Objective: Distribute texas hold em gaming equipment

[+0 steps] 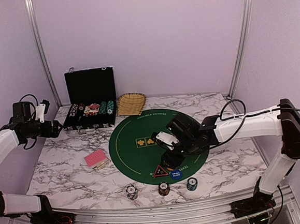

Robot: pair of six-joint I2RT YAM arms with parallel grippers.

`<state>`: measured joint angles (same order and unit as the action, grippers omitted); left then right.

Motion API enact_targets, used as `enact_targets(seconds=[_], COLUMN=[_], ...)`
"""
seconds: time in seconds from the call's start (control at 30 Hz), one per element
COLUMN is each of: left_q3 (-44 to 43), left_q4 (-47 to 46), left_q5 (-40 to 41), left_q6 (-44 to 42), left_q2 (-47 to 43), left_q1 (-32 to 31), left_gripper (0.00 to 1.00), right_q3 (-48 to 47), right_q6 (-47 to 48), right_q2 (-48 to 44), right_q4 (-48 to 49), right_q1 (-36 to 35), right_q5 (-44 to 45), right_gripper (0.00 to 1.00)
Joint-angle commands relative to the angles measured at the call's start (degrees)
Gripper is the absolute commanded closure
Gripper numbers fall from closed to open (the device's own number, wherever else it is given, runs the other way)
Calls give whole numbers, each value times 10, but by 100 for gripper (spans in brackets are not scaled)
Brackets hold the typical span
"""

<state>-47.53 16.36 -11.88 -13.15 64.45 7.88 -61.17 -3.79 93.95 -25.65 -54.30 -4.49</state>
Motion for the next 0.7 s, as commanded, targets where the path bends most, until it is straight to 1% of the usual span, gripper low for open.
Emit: enact_targets(seconds=[0.0, 0.07, 0.13, 0.37, 0.67], left_q3=[-18, -23, -29, -45, -56], left_q4=[20, 20, 23, 30, 39], left_q5=[-24, -30, -36, -54, -68], left_q6=[-3, -2, 0, 4, 4], left_q2=[-11, -10, -9, -5, -2], left_q1=[2, 2, 2, 2, 2], left_gripper=[1, 1, 1, 1, 1], right_q3=[-42, -51, -60, -84, -88], right_q6=[12, 14, 16, 27, 36], right_q2=[38, 52, 64, 100, 119], right_q4=[-30, -33, -35, -51, -59], right_q1=[-6, -8, -12, -27, -31], right_q5=[-1, -5, -6, -4, -11], right_gripper=[42, 45, 46, 46, 46])
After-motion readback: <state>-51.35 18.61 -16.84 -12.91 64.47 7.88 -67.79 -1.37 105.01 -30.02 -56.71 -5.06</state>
